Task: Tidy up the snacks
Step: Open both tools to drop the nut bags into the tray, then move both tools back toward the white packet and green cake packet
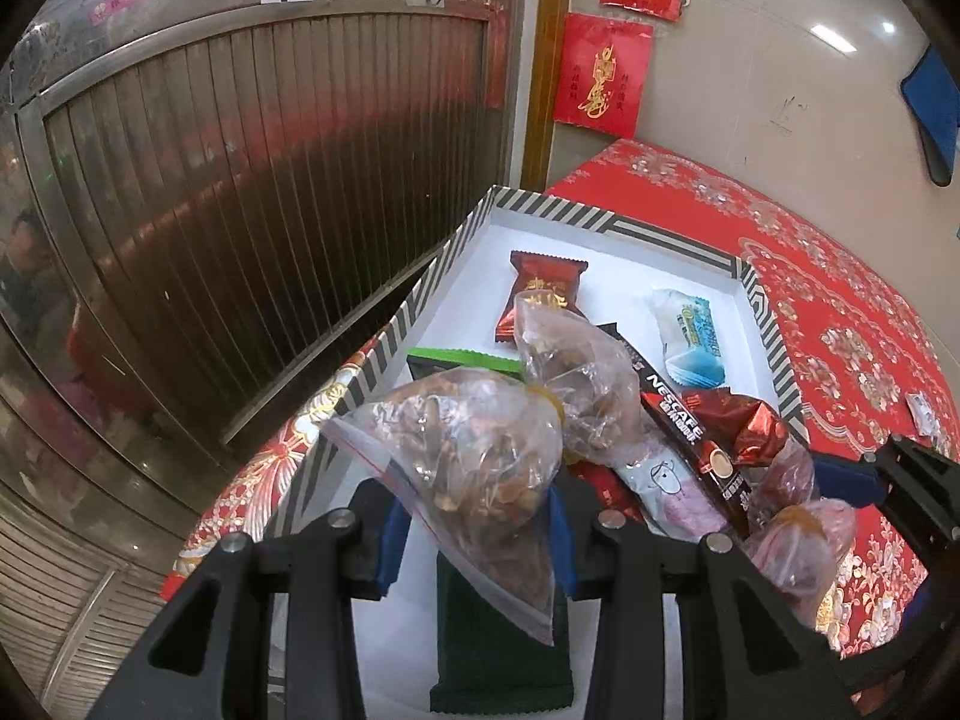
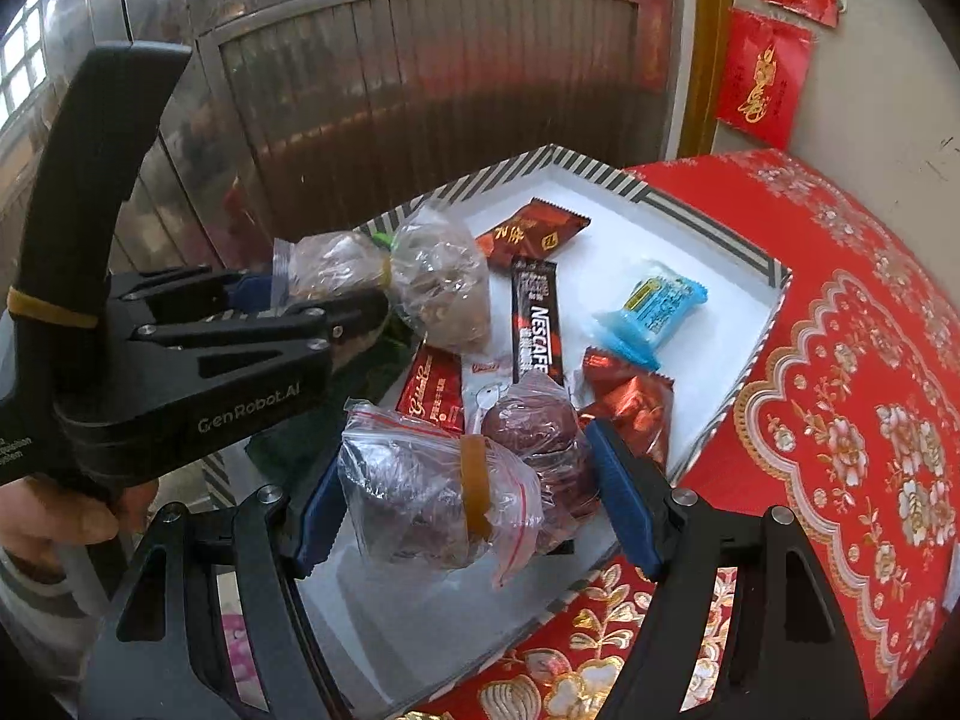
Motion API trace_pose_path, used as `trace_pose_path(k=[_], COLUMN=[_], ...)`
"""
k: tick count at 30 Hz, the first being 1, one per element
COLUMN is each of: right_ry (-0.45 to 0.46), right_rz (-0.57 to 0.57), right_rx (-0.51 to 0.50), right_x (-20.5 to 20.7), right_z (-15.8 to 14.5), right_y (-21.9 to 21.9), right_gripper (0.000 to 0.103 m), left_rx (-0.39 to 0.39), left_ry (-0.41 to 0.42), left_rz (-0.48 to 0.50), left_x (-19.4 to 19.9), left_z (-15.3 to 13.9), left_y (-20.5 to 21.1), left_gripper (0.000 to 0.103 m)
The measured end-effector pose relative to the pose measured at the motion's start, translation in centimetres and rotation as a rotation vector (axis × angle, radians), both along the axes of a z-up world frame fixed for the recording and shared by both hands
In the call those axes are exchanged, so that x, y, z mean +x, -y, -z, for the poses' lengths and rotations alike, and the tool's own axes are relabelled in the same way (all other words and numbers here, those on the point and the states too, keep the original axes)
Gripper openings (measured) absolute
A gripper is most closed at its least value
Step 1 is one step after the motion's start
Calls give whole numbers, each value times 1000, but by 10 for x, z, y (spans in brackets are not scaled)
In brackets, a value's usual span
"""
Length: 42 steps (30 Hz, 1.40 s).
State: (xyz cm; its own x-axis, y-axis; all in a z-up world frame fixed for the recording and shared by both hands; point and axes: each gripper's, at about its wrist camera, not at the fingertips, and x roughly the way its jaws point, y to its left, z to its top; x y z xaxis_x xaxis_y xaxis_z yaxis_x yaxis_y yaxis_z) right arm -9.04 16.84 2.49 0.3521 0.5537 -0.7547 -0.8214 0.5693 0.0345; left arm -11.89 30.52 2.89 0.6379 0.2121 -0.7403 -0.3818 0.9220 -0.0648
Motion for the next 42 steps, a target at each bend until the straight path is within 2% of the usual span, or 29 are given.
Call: trace_pose_path(k=[11,16,19,21,26,33,42], right_ry=[-10,-18,-6,-18,-14,2,11], right_rz=[-39,-99,-120,-130,-123,-59,106], right_rx=[-36,-16,-27,-32,3,67,116], right_x=[-7,-17,-23,-25,-29,-25,-2], right_z=[10,5,5,6,-4,-26,-38], right_y=[-4,-1,0,1,13,50,111], right_gripper=[75,76,76,76,76,76,76], left_rx=[-9,-16,-13,-9,9,45,87], left_ry=[-32,-12,8,13,14,48,86], left_rz=[-17,-44,-49,-52,-51,-32,52], left_x=[7,4,1,0,0,-2,6], left_z=[9,4,-2,-4,-7,-22,-39], left_y=[0,-4,-4,-3,4,25,68], left_gripper=[49,74,81,84,84,90,95])
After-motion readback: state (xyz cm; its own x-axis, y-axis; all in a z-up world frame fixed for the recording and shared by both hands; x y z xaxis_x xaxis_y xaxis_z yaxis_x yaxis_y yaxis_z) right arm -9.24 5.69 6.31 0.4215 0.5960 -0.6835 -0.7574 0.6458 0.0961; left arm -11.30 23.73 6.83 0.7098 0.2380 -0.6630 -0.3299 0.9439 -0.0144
